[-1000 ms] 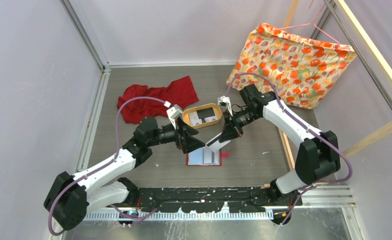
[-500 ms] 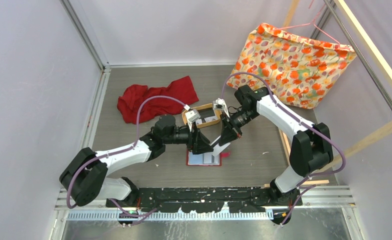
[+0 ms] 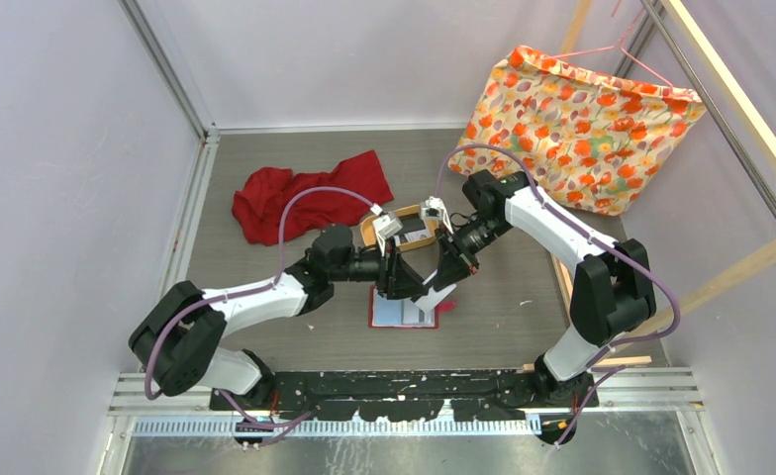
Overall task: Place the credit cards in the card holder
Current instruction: Pick up the credit card from the storage box.
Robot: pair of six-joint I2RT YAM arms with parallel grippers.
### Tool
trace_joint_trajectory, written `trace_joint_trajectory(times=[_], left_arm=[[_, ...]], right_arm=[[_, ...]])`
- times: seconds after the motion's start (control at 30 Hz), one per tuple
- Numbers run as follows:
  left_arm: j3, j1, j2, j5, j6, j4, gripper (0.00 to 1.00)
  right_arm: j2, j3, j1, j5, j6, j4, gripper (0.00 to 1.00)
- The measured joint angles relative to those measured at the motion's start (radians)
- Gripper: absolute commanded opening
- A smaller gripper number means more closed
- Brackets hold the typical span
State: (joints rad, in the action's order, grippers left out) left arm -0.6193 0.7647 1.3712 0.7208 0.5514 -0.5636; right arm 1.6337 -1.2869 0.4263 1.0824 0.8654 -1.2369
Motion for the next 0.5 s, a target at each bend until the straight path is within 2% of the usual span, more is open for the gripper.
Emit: trace_joint_trajectory(times=[0.2, 0.5], left_arm=[[-0.008, 0.0, 0.025, 0.024, 0.021, -0.012, 0.25], [-0.017, 0.0, 0.034, 0.068, 0.035, -0.024, 0.17]], right_arm=[[0.004, -0.004, 0.0, 0.0, 0.006, -0.01, 0.01], [0.016, -0.019, 0.004, -0.003, 0.022, -0.028, 0.01]])
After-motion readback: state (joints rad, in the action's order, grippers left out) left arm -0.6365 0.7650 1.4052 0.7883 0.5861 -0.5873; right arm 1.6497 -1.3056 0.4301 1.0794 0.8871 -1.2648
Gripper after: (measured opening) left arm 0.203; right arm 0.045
